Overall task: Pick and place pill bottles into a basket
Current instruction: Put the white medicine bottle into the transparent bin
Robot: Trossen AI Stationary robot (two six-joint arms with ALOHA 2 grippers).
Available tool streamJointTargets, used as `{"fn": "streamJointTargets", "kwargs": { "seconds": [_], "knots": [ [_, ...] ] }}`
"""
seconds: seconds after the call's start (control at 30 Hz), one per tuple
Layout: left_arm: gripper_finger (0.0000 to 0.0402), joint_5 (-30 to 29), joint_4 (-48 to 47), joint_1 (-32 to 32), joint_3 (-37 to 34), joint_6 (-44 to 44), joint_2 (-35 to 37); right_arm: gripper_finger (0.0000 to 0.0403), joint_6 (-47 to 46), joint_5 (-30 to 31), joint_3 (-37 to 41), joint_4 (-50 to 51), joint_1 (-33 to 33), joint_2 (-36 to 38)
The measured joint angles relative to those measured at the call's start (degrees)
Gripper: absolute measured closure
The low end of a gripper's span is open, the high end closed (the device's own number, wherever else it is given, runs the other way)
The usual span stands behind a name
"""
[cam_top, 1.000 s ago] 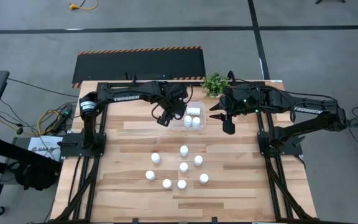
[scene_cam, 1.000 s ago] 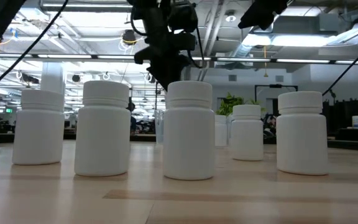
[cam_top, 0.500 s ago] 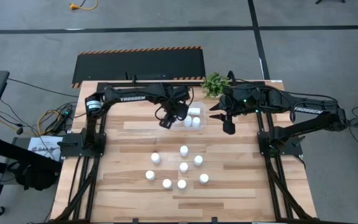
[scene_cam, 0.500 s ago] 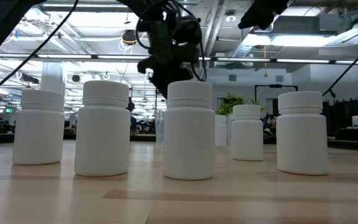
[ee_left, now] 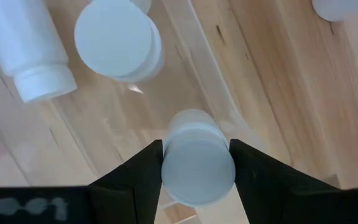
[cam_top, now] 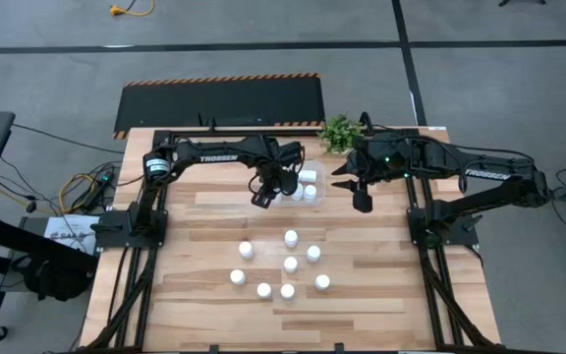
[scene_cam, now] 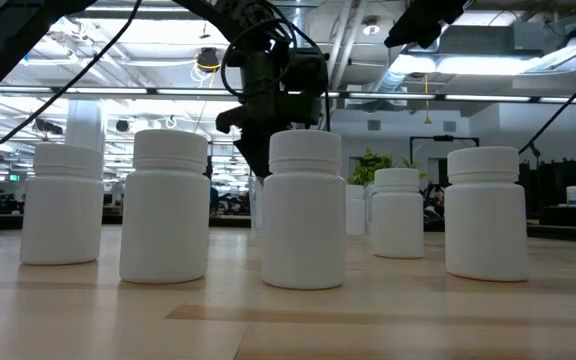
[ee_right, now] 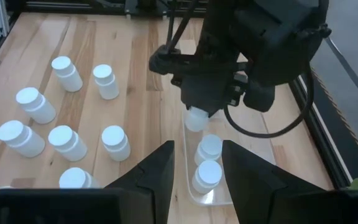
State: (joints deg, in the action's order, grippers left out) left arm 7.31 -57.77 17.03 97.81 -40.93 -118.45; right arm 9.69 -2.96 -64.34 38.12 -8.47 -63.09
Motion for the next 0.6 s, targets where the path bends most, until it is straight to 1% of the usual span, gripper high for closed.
{"fn": "streamJointTargets", "kwargs": {
  "seconds": [0.3,0.6],
  "knots": [
    [0.0233,0.0,0.7,-0.1,0.0,0.0,0.0,0.0276,0.3,0.0,0.0,0.4,0.0,0.0],
    [0.0233,1.5,0.7,-0.1,0.0,0.5,0.0,0.0276,0.9,0.0,0.0,0.4,0.0,0.0]
  ]
}}
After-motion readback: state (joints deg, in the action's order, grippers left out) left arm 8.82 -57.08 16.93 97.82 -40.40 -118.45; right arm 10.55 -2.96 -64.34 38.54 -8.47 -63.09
